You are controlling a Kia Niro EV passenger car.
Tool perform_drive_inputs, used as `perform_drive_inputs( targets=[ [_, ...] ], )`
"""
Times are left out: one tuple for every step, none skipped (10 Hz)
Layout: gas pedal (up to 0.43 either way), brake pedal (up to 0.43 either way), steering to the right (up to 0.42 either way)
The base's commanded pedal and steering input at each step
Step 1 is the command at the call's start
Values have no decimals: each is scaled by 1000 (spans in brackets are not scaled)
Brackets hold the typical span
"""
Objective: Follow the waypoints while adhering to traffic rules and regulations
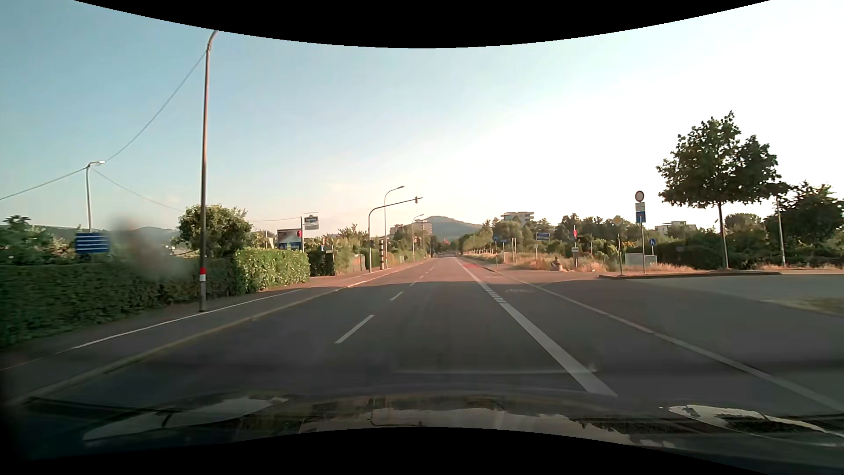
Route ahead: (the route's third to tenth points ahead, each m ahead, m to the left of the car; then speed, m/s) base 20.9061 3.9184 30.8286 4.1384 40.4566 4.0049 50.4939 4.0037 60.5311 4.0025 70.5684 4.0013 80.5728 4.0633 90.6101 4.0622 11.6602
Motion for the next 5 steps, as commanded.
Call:
perform_drive_inputs(
  targets=[
    [118, 0, -2],
    [118, 0, -2],
    [118, 0, -2],
    [118, 0, -2],
    [118, 0, -2]
  ],
)
